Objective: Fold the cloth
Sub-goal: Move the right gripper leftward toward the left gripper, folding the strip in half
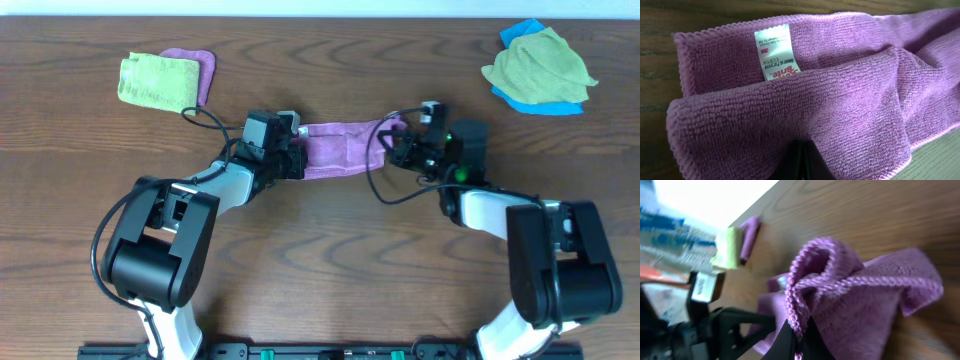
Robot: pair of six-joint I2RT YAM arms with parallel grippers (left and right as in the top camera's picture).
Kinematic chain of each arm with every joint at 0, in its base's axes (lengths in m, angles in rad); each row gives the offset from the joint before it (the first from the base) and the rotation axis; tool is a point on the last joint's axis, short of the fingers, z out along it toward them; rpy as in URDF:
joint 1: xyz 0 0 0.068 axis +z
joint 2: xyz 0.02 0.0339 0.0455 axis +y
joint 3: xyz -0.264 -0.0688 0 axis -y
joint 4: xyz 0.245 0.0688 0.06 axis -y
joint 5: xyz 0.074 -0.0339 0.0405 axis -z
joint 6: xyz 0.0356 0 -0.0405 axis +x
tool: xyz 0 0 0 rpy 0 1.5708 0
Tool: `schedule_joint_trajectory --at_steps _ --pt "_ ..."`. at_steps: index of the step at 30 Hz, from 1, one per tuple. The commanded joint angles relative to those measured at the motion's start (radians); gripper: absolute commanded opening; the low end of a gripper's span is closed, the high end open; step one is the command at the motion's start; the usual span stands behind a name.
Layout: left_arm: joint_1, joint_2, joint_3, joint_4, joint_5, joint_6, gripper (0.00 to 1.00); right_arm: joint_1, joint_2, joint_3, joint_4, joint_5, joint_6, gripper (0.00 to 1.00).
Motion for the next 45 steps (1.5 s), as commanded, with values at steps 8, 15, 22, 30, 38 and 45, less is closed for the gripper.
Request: schedule_joint_trajectory --at_steps 8,15,22,30,38,45 --pt "-0.002 0.041 -0.002 -0.019 -0.012 -0.009 0.06 0.101 0.007 0.025 -0.002 -0.109 -0.028 0.01" --pt "-0.002 0.041 -0.002 -0.019 -0.011 -0.024 0.06 0.122 0.007 0.033 -0.023 -0.144 -0.027 0.01" --pt "0.003 0.029 -0.002 -0.020 -0.011 -0.050 0.06 0.180 0.007 0.034 -0.030 -0.134 -0.028 0.01" --pt "0.067 -0.114 -0.002 -0.066 -0.008 -0.063 0.06 0.189 0.007 0.034 -0.043 -0.110 -0.031 0.01" --pt "0.086 -0.225 -0.002 -0.115 -0.008 -0.030 0.06 0.203 0.007 0.034 -0.043 -0.106 -0.031 0.01" --pt "0.085 -0.228 -0.002 -0.144 0.000 -0.030 0.06 0.227 0.007 0.064 -0.051 -0.107 -0.031 0.01"
